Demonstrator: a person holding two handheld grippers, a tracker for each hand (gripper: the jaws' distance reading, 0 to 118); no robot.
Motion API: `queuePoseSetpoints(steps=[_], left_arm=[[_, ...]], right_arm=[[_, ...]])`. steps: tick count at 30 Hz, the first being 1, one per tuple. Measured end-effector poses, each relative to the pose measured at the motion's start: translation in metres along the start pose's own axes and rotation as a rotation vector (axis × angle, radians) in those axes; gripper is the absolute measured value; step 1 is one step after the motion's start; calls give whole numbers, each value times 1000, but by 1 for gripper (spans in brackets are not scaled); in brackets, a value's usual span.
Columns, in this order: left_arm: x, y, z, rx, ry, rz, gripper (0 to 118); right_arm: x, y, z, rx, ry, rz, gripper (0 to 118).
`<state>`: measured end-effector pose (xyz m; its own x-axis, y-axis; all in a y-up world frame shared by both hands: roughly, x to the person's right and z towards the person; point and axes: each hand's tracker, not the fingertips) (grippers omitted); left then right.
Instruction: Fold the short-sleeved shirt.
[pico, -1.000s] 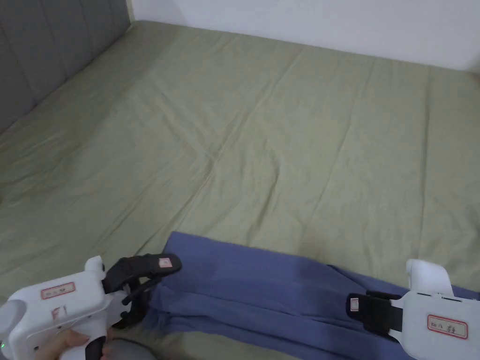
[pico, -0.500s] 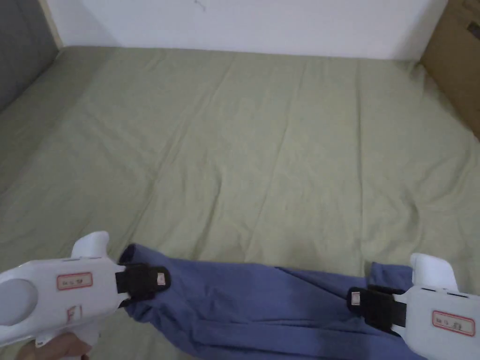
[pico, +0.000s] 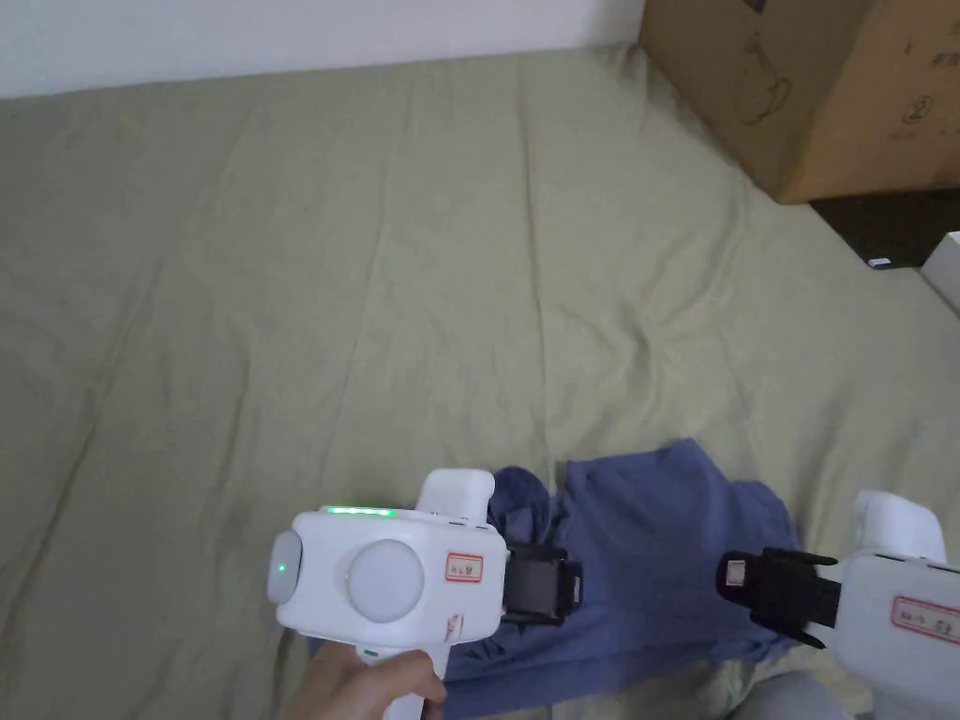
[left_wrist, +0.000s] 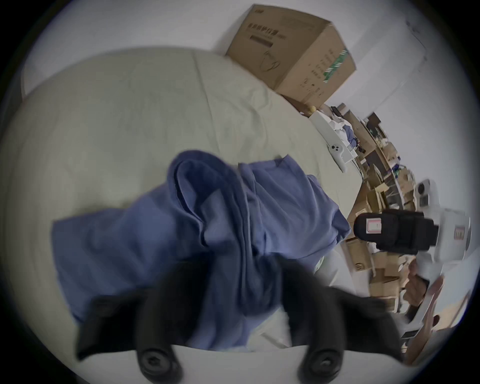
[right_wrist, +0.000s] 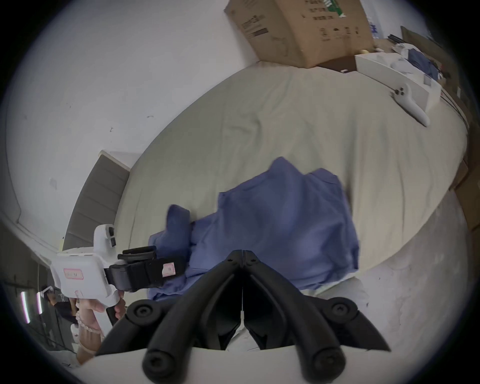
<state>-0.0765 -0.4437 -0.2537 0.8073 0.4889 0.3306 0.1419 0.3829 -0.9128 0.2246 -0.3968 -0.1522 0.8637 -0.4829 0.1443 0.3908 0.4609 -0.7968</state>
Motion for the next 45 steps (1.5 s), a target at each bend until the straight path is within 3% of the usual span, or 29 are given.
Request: queuePoseSetpoints(steps=[2,9,11,12,13,14,17,20,24,26,31,34,35,36,37,38,39,40,45], left_arm=[[-1,1,14,39,-100,-2,108],[-48,11,87,234,-116,272,106],[-67,8,86,245,-57,305,82],[-72,6,81,231,1,296,60],[-70,6,71,194,76,271,27],[-71,5,58,146,110,243,16],[-62,-4,22,16,3,219,16],[-38,-19,1,3,-96,236,15],[-5,-32,-18,-63,-187,104,15],[4,-39,-20,-71,-164,60,15],[-2,-37,-2,-53,-200,80,15],[-22,-38,46,90,-218,122,15],[-34,-41,64,138,-198,142,17],[-46,-44,79,169,-202,178,34],[-62,-47,94,197,-205,225,71],[-79,-53,104,225,-207,277,98],[-94,-60,111,253,-207,326,113],[-111,-70,117,284,-216,379,118],[-171,-106,101,242,-295,667,118]], right_arm=[[1,-2,-1,-1,-10,5,0],[-4,-2,-12,1,40,-12,0],[-7,-2,-15,-5,48,-3,0],[-9,-2,-16,-8,51,3,0],[-10,-3,-17,-14,54,10,0],[-11,-4,-18,-18,55,15,0],[-12,-6,-17,-23,59,16,0],[-9,-8,-15,-21,59,4,0],[-3,-9,-15,-33,46,-15,0],[-2,-10,-16,-41,19,-7,0],[-2,-15,-12,-42,26,-14,0],[-6,-16,-10,-36,31,-10,0],[-7,-16,-10,-37,30,-5,0],[-9,-16,-11,-40,30,0,0],[-12,-16,-12,-44,30,6,0],[-15,-16,-14,-47,30,12,0],[-17,-17,-15,-50,33,18,0],[-21,-17,-17,-55,38,24,0],[-39,-17,-24,-65,64,47,0]])
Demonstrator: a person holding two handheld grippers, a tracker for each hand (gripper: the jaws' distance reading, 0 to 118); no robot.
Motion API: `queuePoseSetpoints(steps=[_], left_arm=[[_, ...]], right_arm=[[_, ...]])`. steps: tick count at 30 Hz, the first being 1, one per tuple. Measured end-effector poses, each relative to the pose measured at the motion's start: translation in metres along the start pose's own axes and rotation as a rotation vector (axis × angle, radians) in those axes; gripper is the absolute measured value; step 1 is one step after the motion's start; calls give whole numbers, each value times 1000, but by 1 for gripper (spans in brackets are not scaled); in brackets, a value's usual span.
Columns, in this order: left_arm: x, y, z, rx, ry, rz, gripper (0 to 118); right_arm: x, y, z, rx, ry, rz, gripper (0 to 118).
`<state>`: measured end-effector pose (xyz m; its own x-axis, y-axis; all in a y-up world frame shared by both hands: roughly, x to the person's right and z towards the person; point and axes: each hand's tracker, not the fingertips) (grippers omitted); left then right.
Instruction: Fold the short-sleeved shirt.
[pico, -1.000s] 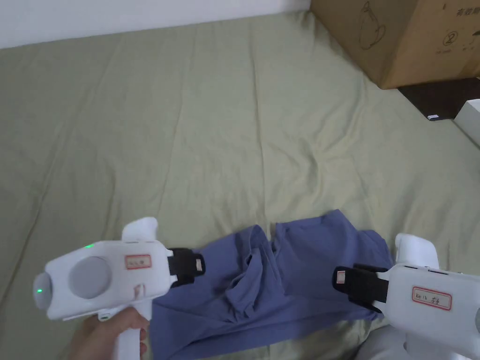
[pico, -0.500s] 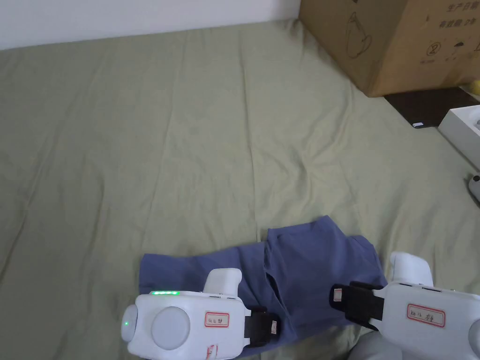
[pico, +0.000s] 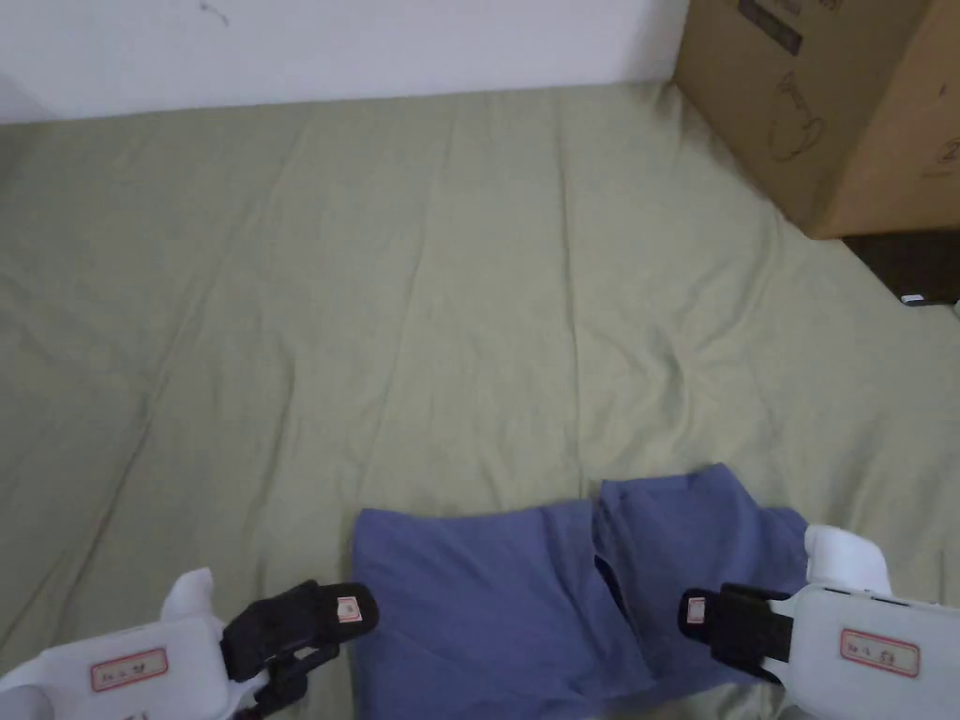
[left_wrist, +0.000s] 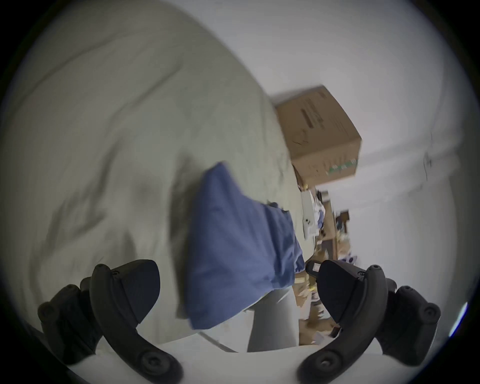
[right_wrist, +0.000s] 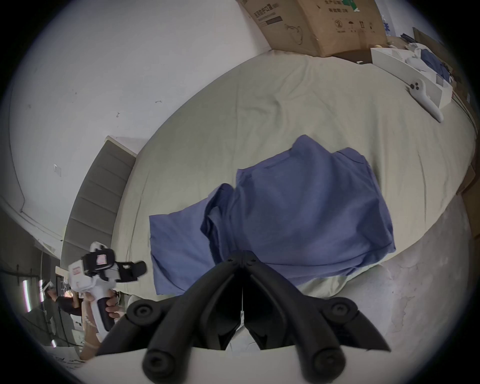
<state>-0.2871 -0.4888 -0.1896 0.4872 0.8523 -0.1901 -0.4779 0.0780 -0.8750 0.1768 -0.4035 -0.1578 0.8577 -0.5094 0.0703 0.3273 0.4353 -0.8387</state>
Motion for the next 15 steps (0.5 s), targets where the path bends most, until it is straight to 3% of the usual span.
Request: queuePoseSetpoints(steps=[2,4,8,9,10,11,12,13,15], left_arm=[[-15,-4,-12,-35,1,39,118],[-16,-7,-21,-21,-115,12,118],[-17,-3,-50,-104,-245,114,117],[-17,-4,-57,-133,-275,91,110],[-14,-6,-60,-155,-244,74,73],[-11,-9,-61,-147,-173,53,26],[-9,-11,-68,-161,-68,5,12],[-14,-13,-72,-175,12,-40,12],[-28,-7,-62,-163,-156,38,12]], right_arm=[[-6,1,-3,-9,4,14,0],[-12,3,-4,-17,-1,35,0],[-15,6,-4,-21,-7,35,0],[-15,6,-5,-25,7,27,0],[-15,7,-6,-29,17,13,0],[-16,8,-7,-31,22,-7,0],[-17,9,-7,-29,22,-4,0],[-19,9,-9,-27,20,-5,0],[-23,10,-9,-26,6,1,0]])
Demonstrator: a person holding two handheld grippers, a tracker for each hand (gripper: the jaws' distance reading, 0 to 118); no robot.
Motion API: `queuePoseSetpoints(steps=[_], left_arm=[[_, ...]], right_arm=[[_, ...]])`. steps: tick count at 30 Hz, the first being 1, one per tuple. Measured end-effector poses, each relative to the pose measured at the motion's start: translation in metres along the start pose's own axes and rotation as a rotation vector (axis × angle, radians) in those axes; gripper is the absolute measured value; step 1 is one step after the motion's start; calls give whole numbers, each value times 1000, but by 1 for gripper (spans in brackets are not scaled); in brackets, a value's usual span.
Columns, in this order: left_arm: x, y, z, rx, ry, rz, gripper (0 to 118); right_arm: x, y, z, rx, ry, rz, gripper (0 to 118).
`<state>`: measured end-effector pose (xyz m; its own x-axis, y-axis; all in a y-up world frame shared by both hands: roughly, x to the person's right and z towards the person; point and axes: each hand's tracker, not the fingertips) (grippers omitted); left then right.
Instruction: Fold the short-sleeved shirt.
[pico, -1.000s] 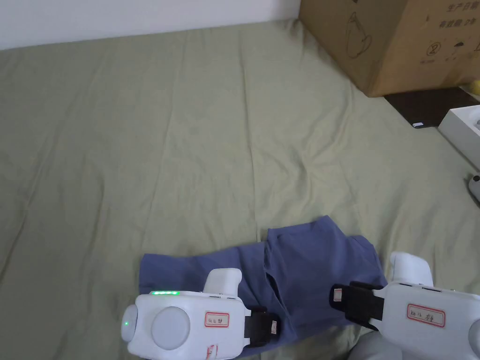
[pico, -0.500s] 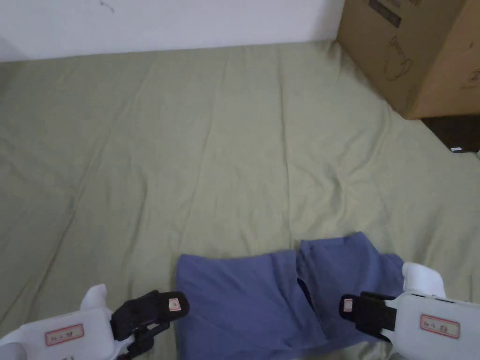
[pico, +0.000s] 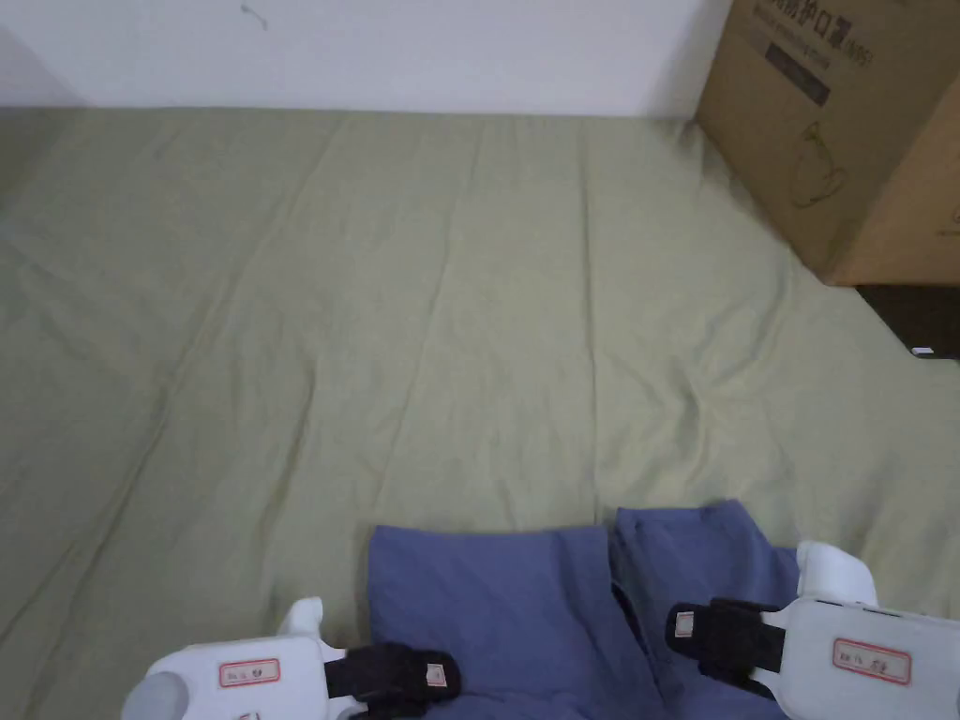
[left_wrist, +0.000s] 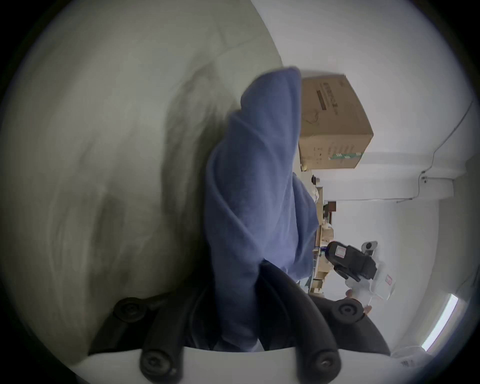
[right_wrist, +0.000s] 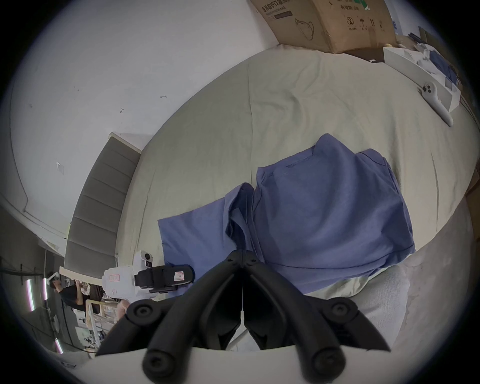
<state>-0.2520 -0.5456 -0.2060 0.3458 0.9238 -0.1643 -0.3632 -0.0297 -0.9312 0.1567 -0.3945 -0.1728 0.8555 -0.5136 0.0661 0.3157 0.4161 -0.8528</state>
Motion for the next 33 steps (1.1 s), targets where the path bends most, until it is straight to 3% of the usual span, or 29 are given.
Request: queuePoseSetpoints(steps=[1,4,12,16,19,24,28,33], left_arm=[[1,1,8,21,-13,53,12],[11,11,42,58,95,-78,12],[18,34,197,249,326,-138,12],[37,24,230,294,446,-156,12],[70,13,217,309,465,-238,12],[154,-4,152,261,571,-513,12],[205,-17,68,110,544,-701,12],[211,-36,-32,-58,487,-761,12]], right_arm=[[-2,0,1,2,-3,5,0],[-7,5,3,-2,40,2,0],[-33,15,-11,2,114,53,0],[-39,10,-18,-11,113,88,0],[-34,7,-20,-16,122,72,0],[-18,4,-14,-12,91,57,0],[7,1,-1,32,76,-34,0],[36,-3,17,54,42,-48,0]])
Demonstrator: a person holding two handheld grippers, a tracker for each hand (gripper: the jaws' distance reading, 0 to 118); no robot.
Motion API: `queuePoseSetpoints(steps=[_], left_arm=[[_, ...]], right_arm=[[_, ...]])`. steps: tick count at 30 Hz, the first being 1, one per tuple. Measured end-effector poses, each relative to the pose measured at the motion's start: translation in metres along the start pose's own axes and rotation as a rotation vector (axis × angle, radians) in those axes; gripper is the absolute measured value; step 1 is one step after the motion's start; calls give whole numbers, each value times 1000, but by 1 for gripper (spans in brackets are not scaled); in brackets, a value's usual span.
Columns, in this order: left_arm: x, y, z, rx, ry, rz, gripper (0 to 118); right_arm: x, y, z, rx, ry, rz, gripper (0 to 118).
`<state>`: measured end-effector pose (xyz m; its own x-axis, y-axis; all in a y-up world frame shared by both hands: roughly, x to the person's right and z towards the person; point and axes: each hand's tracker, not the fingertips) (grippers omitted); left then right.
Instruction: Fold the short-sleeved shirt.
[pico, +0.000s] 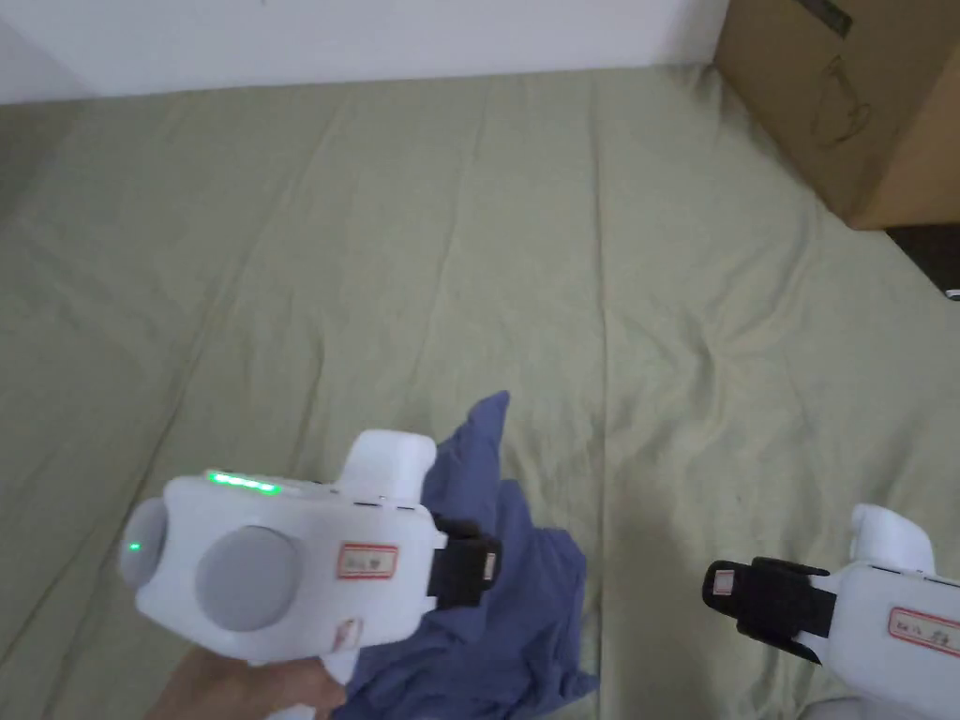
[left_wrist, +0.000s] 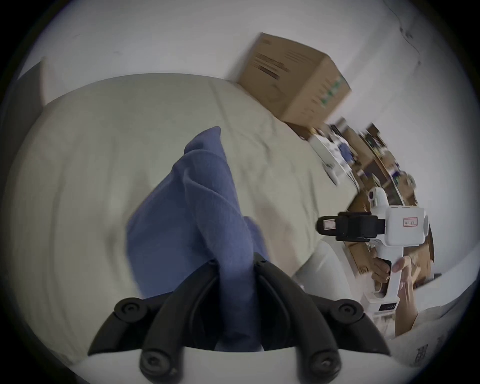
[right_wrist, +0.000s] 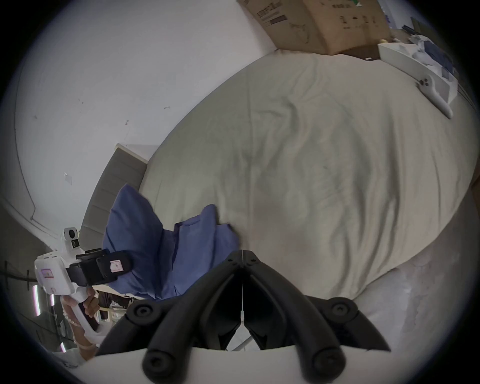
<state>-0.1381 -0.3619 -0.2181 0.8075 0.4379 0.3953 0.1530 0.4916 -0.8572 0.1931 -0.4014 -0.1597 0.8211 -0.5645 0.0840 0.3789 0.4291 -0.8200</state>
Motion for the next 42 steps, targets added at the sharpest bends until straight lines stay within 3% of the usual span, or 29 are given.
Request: queuePoseSetpoints(steps=[2,3,5,6,7,9,12,13,15,17,19,24,29,30,35,38,41,42], left_arm=[[7,-2,-41,-86,-53,26,15],[6,-5,-58,-108,-96,51,24],[4,-10,-84,-177,-58,113,73],[0,-12,-90,-161,-65,118,87],[-4,-13,-89,-142,-68,126,93],[-8,-8,-74,-107,-53,191,93],[-24,6,-27,0,-113,254,91],[-30,9,-10,60,-101,276,82],[-41,11,13,136,-38,285,56],[-44,12,16,123,67,227,20],[-48,5,2,74,119,225,5],[-38,-24,-62,-17,-91,343,0],[24,-37,-116,-175,-39,122,0],[31,-37,-121,-190,-40,131,0],[48,-26,-119,-170,-185,93,0],[38,-22,-95,-140,-183,84,0],[-5,-21,-48,-28,-234,193,2],[-21,-22,-35,-14,-258,233,9]], right_arm=[[12,-1,4,4,-23,-17,0],[16,-1,6,6,-29,-29,0],[24,-3,10,7,-40,-49,0],[26,-4,13,13,-45,-51,0],[29,-6,15,22,-49,-52,0],[32,-6,17,26,-58,-63,0],[36,-5,16,24,-55,-69,0],[36,-5,14,22,-58,-68,0],[35,-5,11,18,-59,-64,0],[33,-6,7,14,-53,-64,0],[31,-7,3,10,-43,-66,0],[26,-10,1,-9,-44,-54,0],[29,-13,6,-21,-79,-41,0],[30,-13,8,-19,-86,-40,0],[25,-14,10,-31,-96,-28,0],[11,-9,2,-54,-115,19,0],[-18,0,-15,-76,-77,91,0],[-30,2,-22,-90,-77,128,0]])
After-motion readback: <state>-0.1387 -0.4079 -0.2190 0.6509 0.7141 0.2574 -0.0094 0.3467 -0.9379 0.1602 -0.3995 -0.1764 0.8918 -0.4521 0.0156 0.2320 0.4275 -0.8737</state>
